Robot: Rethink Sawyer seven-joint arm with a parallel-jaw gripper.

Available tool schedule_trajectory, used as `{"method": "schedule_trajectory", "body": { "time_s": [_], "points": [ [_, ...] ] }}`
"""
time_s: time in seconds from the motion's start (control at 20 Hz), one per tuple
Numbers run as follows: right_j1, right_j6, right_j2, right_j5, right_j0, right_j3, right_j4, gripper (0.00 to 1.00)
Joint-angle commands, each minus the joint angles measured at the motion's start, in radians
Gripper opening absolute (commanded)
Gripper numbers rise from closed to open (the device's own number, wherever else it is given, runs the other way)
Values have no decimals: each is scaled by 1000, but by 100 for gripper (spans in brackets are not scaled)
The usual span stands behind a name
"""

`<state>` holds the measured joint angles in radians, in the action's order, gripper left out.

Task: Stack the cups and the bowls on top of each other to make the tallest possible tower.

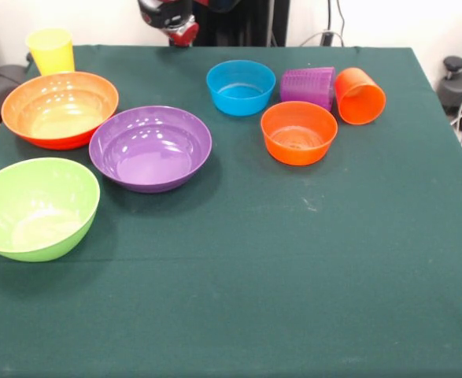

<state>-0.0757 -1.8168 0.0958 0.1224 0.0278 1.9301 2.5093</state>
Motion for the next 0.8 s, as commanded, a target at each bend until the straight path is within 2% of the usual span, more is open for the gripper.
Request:
{"method": "schedule_trajectory", "body": {
  "time_s": [0.05,0.8],
  "points": [
    [56,-110,-29,41,-22,-247,-25,0],
    [123,-147,61,137,-62,-373,-74,0]
  ]
}}
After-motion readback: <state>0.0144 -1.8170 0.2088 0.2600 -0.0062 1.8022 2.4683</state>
